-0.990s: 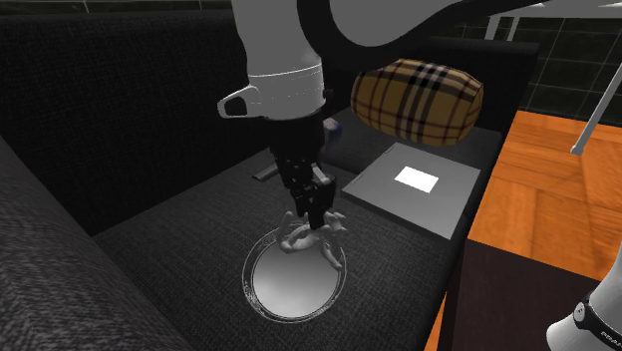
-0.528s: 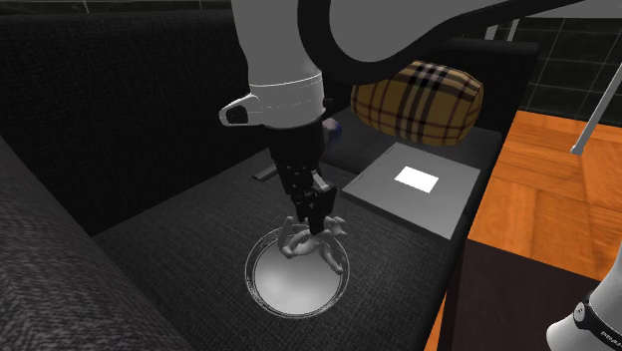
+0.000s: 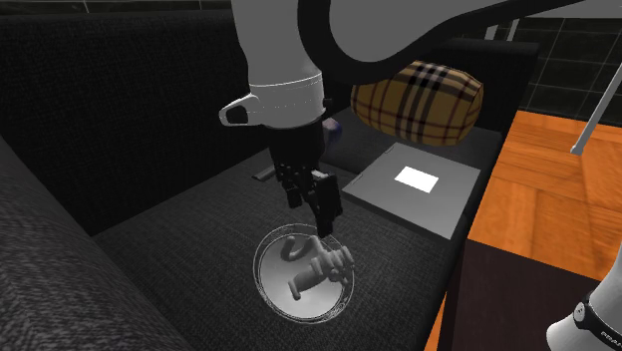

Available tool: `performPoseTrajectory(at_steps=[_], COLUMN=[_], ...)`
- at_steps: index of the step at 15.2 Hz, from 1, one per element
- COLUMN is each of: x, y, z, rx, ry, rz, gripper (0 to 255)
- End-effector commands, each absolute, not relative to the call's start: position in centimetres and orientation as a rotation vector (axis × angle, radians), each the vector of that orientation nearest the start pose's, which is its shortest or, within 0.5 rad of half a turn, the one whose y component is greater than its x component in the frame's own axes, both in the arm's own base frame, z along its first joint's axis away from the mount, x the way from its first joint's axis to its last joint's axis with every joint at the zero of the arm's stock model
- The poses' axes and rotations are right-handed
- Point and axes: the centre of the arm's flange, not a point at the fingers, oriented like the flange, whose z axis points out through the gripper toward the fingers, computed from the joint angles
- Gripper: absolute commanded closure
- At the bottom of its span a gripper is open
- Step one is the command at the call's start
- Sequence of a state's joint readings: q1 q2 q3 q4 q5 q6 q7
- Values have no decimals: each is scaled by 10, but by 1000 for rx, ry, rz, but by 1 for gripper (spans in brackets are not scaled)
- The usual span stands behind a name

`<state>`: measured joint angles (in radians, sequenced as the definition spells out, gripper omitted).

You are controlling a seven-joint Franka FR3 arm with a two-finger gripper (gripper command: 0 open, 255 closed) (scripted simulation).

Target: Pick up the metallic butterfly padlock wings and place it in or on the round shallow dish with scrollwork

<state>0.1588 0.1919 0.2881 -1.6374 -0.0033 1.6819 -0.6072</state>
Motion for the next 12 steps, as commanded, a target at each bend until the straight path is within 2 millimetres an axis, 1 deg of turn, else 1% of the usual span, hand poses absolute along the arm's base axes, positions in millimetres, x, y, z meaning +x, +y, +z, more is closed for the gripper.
performPoseTrajectory(at_steps=[1,4,12], x=[552,557,557], y=[250,251,251], z=[508,544,544], rx=[-2656,-2656,-2656], ry=[-1545,-1545,-1545], rz=[208,208,208], gripper=[0,0,0])
